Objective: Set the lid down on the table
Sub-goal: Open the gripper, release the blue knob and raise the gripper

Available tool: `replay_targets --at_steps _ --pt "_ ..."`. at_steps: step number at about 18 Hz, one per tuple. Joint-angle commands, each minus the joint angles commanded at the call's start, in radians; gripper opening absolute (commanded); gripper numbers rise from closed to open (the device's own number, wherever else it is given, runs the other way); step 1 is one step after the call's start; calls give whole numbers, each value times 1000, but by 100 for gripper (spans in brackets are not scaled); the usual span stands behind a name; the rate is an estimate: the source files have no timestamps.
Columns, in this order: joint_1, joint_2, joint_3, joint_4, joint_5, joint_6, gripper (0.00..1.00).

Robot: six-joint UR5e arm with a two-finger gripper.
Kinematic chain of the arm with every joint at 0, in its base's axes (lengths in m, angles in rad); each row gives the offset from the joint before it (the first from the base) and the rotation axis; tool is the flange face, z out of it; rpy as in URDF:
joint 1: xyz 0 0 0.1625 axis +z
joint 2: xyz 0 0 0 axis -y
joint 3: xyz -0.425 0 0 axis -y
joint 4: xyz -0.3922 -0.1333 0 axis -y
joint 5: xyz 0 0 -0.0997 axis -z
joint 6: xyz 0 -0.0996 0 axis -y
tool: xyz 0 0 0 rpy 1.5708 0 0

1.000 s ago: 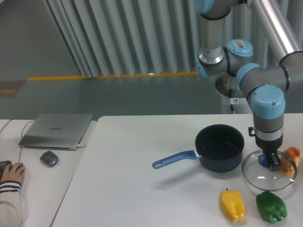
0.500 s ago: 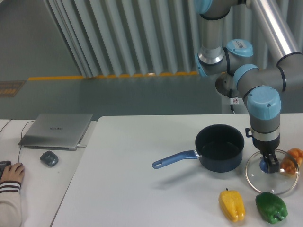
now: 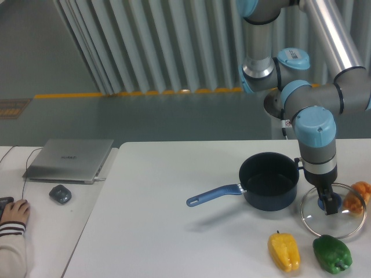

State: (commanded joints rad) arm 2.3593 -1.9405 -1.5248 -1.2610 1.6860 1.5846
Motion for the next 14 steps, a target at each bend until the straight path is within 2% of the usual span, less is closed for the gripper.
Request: replay_targets --at_steps 8,13,14 --pt "-2 66 26 -6 -123 -12 100" --pt "9 117 20 -87 -128 -15 100" --pt "8 121 17 -89 -128 -15 100"
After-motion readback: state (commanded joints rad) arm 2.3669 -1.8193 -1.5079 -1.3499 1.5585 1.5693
